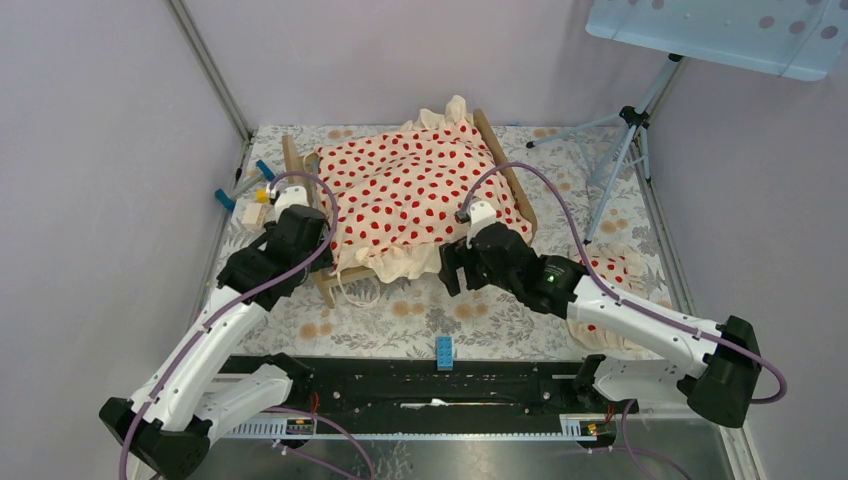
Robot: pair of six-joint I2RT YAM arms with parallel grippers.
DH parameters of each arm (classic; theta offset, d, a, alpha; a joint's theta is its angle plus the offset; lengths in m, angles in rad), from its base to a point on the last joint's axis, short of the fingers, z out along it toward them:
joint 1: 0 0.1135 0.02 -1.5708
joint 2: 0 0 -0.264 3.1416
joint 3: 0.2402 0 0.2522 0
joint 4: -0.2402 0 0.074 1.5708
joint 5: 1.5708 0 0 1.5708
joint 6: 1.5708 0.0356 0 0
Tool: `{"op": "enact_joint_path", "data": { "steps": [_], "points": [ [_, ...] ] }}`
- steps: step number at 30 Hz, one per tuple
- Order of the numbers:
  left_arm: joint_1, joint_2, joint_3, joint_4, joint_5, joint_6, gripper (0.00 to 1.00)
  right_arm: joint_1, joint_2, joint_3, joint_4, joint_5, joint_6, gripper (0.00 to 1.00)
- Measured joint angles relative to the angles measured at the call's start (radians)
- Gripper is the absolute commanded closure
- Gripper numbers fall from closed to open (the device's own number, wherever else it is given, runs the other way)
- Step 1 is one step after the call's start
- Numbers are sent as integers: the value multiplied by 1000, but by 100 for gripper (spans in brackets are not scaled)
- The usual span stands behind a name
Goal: Set up the pet bed
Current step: Cross the ropes on the bed frame, then pick up the bed frame from the center of the board.
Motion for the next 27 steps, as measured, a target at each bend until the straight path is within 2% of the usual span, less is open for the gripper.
{"op": "enact_joint_path", "data": {
  "steps": [2, 7, 9, 13, 15, 19, 25, 27],
  "points": [
    [0, 11, -3, 3, -2, 0, 41, 0, -4, 24, -126, 53, 28, 1],
    [5, 27, -12, 3, -1, -5, 35, 0, 17, 113, -374, 121, 117, 0],
    [7, 27, -12, 5, -1, -8, 37, 0, 0, 117, -393, 125, 137, 0],
    [12, 31, -14, 6, 0, -14, 43, 0, -123, 22, -371, 122, 141, 0],
    [13, 35, -18, 10, 0, -15, 47, 0, -181, -9, -371, 114, 138, 0],
    [16, 51, -43, 28, 0, -25, 65, 0, -274, -63, -320, 71, 137, 0],
    [32, 66, -93, 58, 8, -50, 77, 0, -349, -151, -246, 31, 142, 0],
    [37, 66, -109, 67, 14, -56, 89, 0, -349, -161, -235, 25, 142, 0]
  ]
}}
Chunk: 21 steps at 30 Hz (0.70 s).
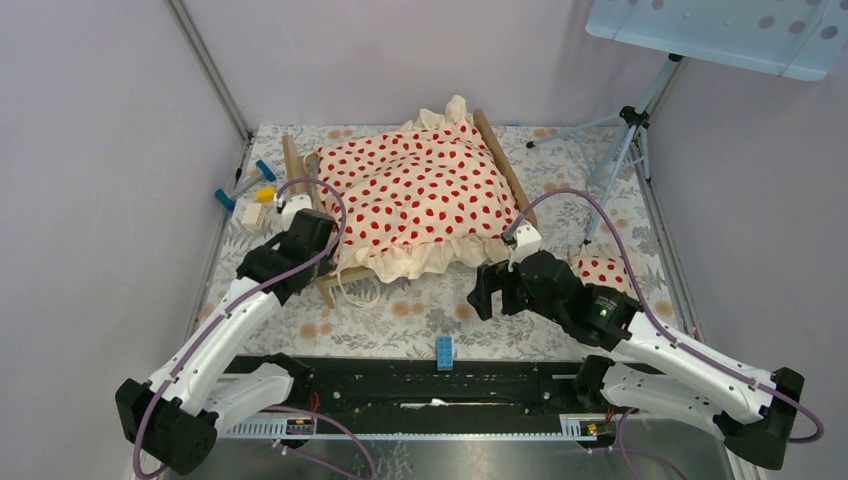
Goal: Set up the pet bed
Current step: Pick up the bed frame from the center of the board.
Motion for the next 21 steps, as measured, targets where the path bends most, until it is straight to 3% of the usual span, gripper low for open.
{"op": "enact_joint_path", "data": {
  "steps": [3, 7, 15, 21],
  "points": [
    [8, -6, -13, 19, 21, -23, 100, 0, 0, -17, 26, -13, 0, 0],
    [13, -1, -13, 24, 41, 2, 100, 0, -12, -83, 118, -42, -12, 2],
    [21, 118, 97, 14, 98, 20, 100, 5, -28, -371, 493, -125, -16, 12],
    [21, 142, 199, -75, 111, 32, 100, 100, 76, -394, 761, -125, -66, 16]
  ]
}}
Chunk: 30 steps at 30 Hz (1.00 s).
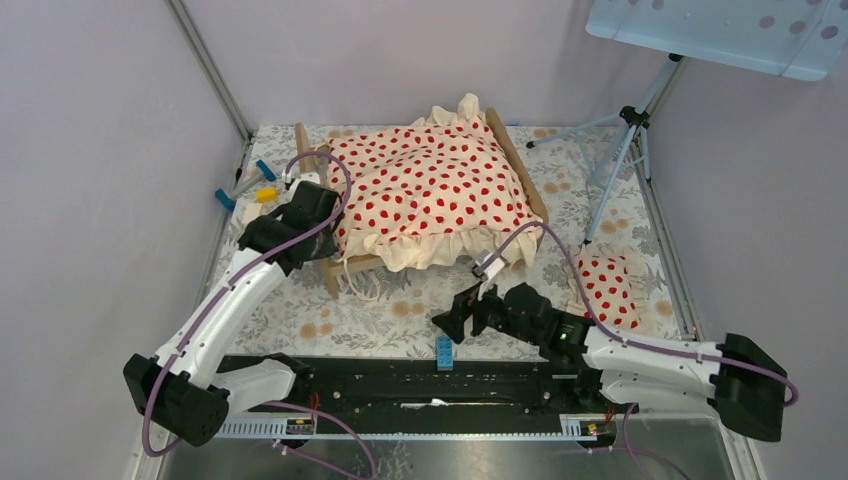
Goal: Set up the pet bed
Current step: Pick up the bed frame from the center of the board.
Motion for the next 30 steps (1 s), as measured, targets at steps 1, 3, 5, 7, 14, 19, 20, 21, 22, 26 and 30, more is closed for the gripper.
{"op": "enact_joint_path", "data": {
  "steps": [1, 3, 5, 7, 14, 19, 20, 21, 22, 26, 30],
  "points": [
    [0, 3, 14, -14, 0, 6, 100, 32, 34, 0, 55, 2, -22, 16],
    [0, 7, 35, -34, 0, 21, 100, 93, 116, 5, 156, 4, -68, 15],
    [0, 8, 39, -39, 0, 32, 100, 150, 227, 20, 251, 4, -120, 12],
    [0, 8, 40, -40, 0, 37, 100, 179, 337, 45, 333, 3, -159, 9],
    [0, 19, 55, -48, 0, 47, 100, 188, 729, 173, 665, 9, -258, 1],
    [0, 50, 95, -64, 0, 55, 100, 188, 944, 280, 869, 55, -291, 3],
    [0, 58, 103, -67, 0, 55, 100, 188, 982, 306, 898, 66, -294, 3],
    [2, 68, 113, -70, 2, 56, 100, 188, 1017, 331, 925, 78, -298, 3],
    [3, 78, 124, -73, 4, 56, 100, 188, 1042, 349, 943, 89, -302, 3],
    [11, 114, 161, -78, 23, 63, 100, 188, 1141, 428, 1006, 135, -329, 4],
    [16, 141, 194, -89, 39, 67, 100, 188, 1217, 497, 1031, 162, -378, 6]
  ]
}}
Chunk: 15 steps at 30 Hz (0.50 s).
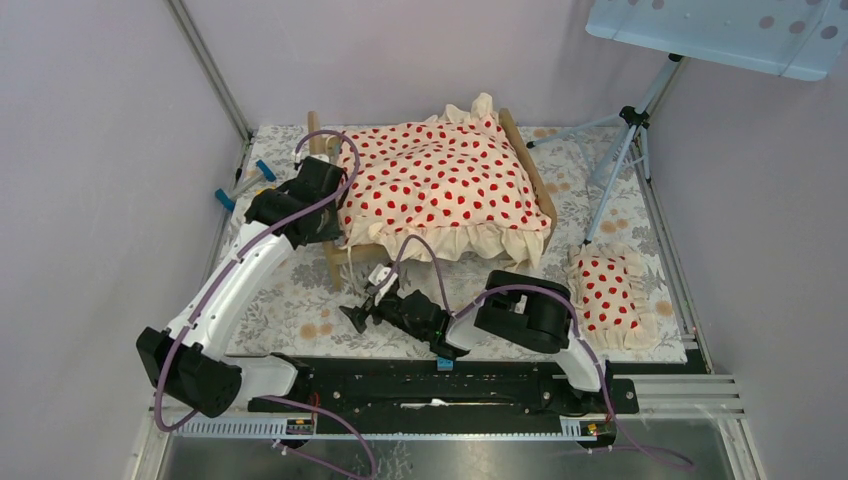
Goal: Set up the pet bed
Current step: Pick up the bed frame from the center of the board.
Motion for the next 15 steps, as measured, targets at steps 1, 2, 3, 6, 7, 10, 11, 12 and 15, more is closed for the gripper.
{"op": "enact_joint_path", "data": {
  "steps": [1, 2, 3, 6, 7, 10, 11, 12, 15],
  "points": [
    [1, 6, 7, -2, 4, 1, 100, 0, 13, 11, 3, 3, -11, 6],
    [3, 12, 13, -2, 8, 3, 100, 0, 30, 24, 8, 7, -28, 6],
    [4, 17, 19, -3, 12, 4, 100, 0, 43, 35, 8, 11, -40, 7],
    [5, 24, 32, -8, 18, 6, 100, 0, 89, 73, 14, 24, -84, 8],
    [5, 24, 35, -11, 19, 7, 100, 0, 106, 86, 16, 27, -99, 9],
    [6, 27, 47, -16, 23, 10, 100, -1, 158, 124, 39, 45, -137, 12],
    [8, 29, 53, -18, 24, 12, 100, -1, 172, 133, 45, 53, -146, 14],
    [9, 30, 55, -20, 24, 14, 100, -2, 187, 143, 54, 63, -155, 15],
    [11, 31, 58, -25, 29, 19, 100, -4, 229, 175, 84, 92, -178, 18]
  ]
}}
